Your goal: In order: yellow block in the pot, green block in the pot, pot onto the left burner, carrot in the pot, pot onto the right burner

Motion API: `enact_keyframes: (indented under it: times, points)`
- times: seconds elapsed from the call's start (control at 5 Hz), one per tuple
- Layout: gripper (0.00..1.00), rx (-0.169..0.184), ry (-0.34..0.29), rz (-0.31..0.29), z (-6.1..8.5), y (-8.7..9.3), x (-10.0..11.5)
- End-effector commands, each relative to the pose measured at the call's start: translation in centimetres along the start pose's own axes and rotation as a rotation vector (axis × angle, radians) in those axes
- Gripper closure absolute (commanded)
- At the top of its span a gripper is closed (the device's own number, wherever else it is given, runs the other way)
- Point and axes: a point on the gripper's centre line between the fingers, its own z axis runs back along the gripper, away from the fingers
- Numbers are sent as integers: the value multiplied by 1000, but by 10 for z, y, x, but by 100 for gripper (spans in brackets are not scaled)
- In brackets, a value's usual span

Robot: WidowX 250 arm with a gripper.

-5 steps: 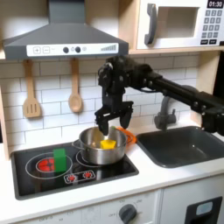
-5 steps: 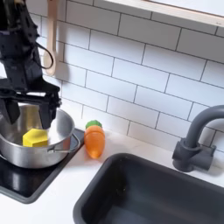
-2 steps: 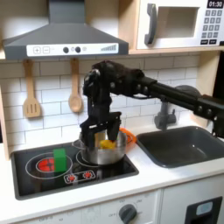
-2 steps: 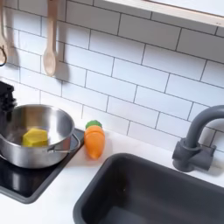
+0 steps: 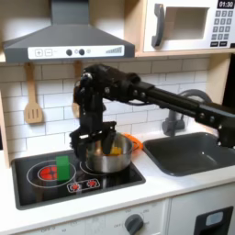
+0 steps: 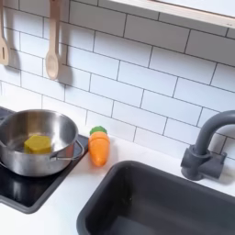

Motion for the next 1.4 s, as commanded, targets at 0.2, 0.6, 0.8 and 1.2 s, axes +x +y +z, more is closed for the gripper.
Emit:
enact_keyframes:
  times: [0.2,0.6,0.8,1.2]
  points:
    - [0,-26,1,-50,-7,18,8]
    - [0,-25,12,-40,-9,23,7]
    - [0,-27,13,-41,-9,22,7]
    - [0,-25,13,-41,-9,22,7]
